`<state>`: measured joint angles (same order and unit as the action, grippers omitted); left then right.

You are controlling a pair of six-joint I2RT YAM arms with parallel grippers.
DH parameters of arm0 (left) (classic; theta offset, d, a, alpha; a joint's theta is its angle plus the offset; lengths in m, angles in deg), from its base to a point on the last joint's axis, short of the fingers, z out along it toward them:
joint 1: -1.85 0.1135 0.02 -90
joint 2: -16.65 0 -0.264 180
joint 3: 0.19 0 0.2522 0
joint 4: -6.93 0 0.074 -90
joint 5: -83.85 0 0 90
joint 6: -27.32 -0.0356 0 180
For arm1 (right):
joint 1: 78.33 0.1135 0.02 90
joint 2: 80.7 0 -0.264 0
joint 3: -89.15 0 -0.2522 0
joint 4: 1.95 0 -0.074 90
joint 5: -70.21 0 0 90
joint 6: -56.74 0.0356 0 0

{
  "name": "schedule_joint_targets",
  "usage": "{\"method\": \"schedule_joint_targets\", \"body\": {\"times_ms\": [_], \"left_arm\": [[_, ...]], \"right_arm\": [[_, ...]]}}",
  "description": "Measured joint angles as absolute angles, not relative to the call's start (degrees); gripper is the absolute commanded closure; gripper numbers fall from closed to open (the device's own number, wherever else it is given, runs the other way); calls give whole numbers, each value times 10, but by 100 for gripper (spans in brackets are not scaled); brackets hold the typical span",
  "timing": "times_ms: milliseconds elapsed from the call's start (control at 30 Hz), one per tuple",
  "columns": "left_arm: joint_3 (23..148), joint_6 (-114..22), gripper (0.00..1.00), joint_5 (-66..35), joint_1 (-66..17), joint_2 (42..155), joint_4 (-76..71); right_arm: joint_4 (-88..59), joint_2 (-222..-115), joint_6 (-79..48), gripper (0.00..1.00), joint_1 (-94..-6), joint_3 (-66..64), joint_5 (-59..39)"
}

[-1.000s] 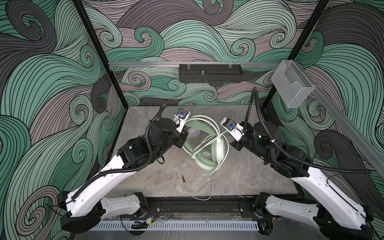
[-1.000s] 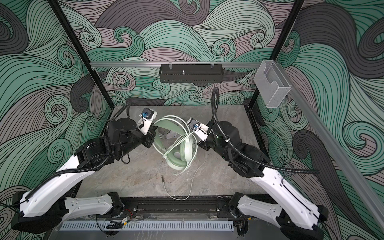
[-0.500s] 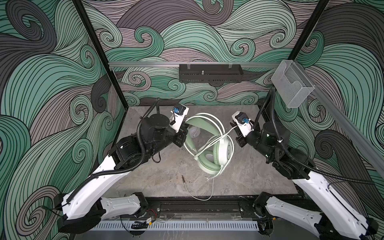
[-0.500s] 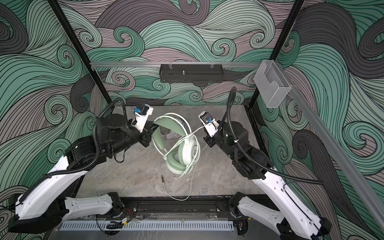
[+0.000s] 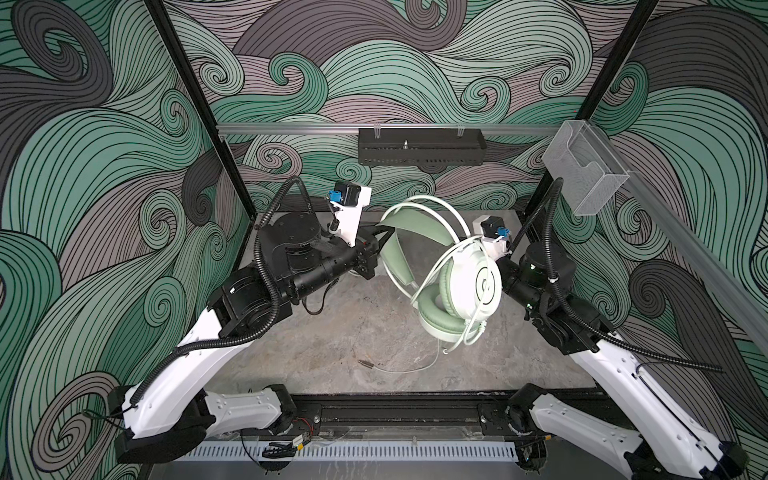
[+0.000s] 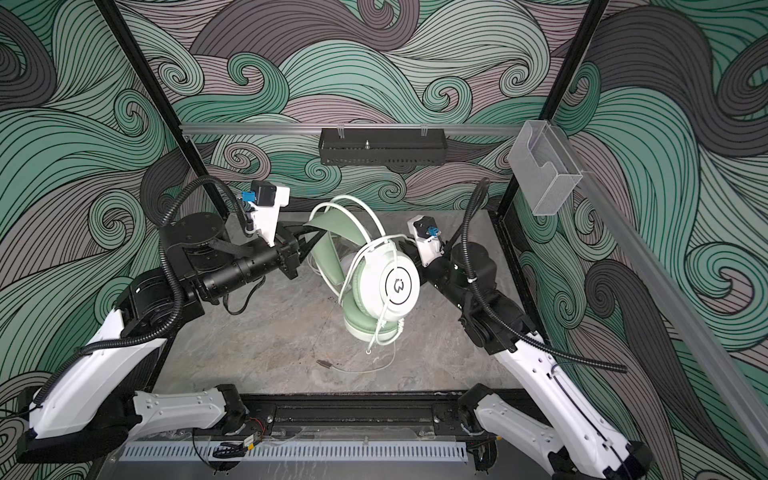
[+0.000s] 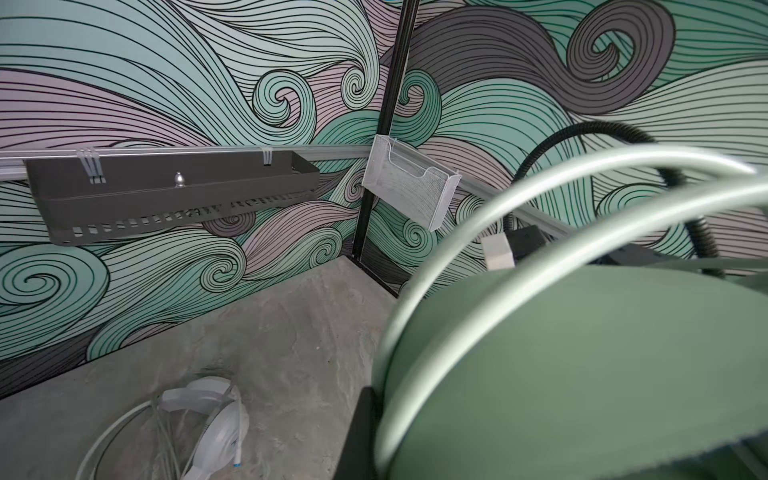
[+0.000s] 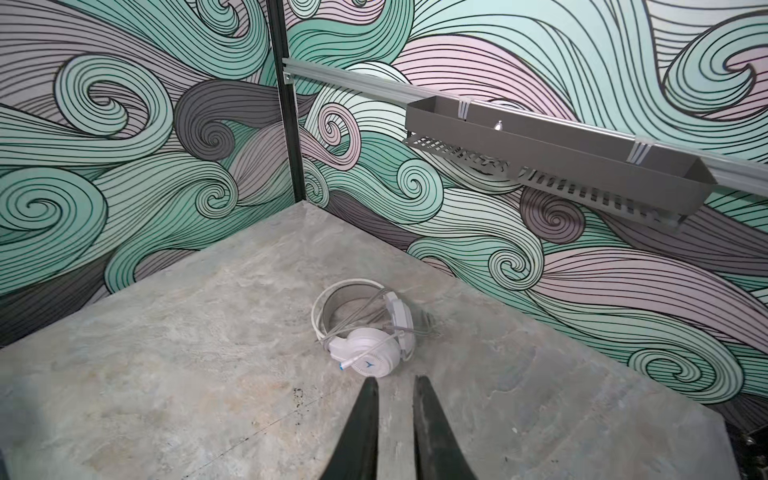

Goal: Wrap the headphones

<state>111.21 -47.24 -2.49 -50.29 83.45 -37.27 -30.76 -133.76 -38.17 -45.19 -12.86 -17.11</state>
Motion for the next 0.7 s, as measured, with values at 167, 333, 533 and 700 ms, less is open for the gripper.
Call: {"method": "schedule_joint_targets", "body": {"times_ms": [167,333,533,700], "left_arm": [[1122,-432,100,-36,-503,850,-323],[1138,-388,100,-36,-503,866,-276],[1183,-332,100,-21,-503,890,-220],[1238,-302,100,-18,-503,923,-185]], "right_arm": [[-273,-1339,-352,82,-453,-156,-147],[-241,-1339,-332,82,-455,-179,-122],[-202,-1337,-313,82,-455,-210,-90],[-169,-1338,-298,84,-455,-226,-62]]}}
